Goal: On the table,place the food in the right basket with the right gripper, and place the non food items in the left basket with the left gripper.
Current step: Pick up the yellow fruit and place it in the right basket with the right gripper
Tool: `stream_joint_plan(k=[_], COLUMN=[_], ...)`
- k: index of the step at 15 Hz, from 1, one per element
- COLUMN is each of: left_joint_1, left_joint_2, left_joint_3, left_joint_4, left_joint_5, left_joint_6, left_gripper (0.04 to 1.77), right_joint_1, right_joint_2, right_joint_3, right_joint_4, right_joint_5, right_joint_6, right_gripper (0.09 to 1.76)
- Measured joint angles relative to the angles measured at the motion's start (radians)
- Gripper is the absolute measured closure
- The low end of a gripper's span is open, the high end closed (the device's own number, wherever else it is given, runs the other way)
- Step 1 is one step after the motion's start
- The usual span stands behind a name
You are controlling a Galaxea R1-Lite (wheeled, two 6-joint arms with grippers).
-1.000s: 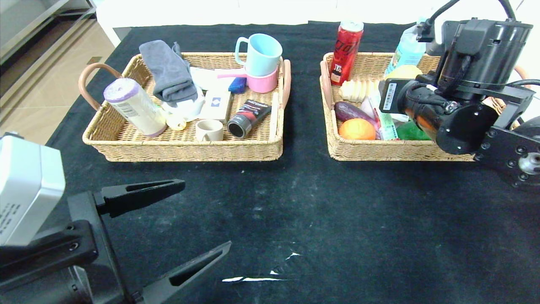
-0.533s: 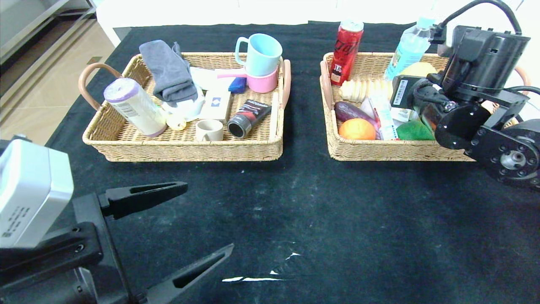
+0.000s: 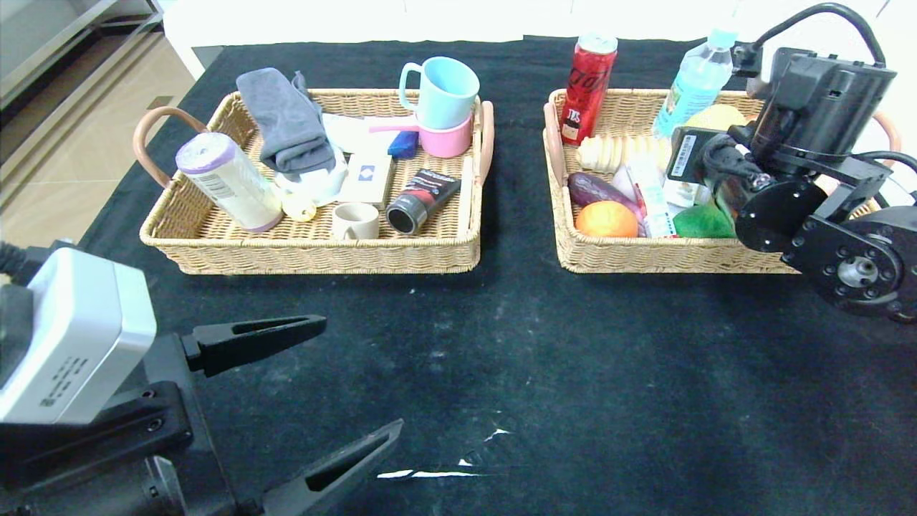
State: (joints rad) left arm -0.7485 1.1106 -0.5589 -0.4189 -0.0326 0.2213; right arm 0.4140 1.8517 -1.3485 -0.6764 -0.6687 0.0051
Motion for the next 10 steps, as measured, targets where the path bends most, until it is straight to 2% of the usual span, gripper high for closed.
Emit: stream_joint_plan(k=[7,10], left_joint_1=[0.0,0.0], left_joint_2=[0.007,0.009], left_joint_3=[0.002,0.003], left_joint_4=[-0.001,-0.001], left_joint_5=[0.001,-0.001], left_joint_6=[0.001,0.001], left_gripper=[0.09,0.09], right_joint_1=[0.006,0.009], right_joint_2=[0.014,0.012], right_joint_3=[0.006,0.014], right_joint_4=[-0.018,-0.021], right_joint_5=[-0.001,-0.003], right_joint_6=[-0.005,-0.004], right_gripper=[0.67,0.49])
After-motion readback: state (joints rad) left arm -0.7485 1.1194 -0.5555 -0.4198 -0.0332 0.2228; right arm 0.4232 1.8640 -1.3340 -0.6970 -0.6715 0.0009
